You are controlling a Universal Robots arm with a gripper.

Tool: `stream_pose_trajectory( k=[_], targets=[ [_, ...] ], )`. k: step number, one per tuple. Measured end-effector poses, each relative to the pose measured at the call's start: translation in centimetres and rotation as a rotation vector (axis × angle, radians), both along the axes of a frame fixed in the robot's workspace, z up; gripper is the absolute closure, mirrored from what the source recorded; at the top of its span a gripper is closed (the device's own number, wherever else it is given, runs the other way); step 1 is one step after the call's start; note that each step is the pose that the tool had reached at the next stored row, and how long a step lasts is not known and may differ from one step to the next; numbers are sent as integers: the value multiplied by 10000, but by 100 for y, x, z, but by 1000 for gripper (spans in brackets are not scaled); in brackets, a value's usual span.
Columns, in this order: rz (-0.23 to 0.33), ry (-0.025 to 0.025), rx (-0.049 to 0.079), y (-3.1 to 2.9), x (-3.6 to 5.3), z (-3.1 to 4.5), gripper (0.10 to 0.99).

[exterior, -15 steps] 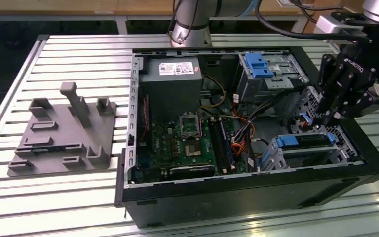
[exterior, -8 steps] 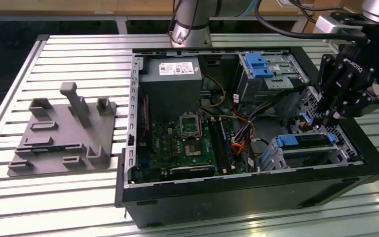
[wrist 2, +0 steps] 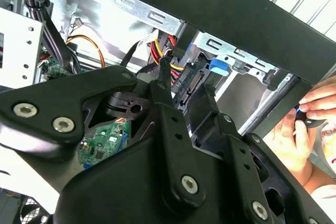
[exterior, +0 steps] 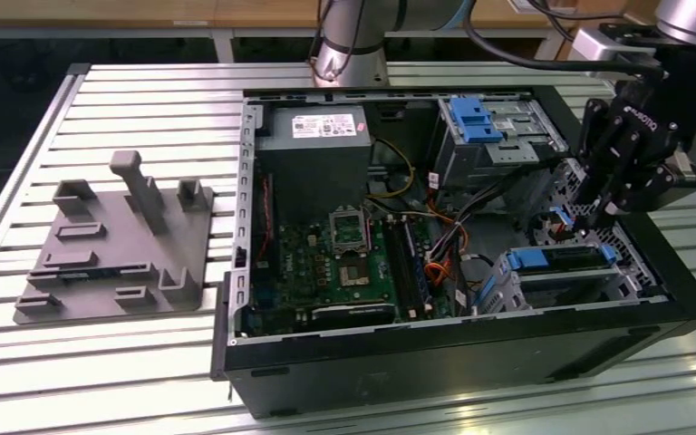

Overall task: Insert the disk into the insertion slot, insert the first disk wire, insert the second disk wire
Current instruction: 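Insert the first disk wire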

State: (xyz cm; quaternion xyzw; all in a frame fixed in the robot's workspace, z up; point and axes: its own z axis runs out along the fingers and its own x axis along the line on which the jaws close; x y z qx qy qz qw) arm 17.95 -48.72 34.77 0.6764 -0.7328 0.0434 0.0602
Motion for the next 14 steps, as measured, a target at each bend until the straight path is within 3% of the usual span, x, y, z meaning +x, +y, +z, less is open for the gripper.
stream_pose_trajectory(
  k=[6,8,9,14],
  targets=[
    [-47,11,-2,0,12,-19,690],
    [-63,32,-1,0,13,-20,690],
    [-68,46,-2,0,15,-20,765],
    [-97,95,0,0,22,-28,765]
  ],
)
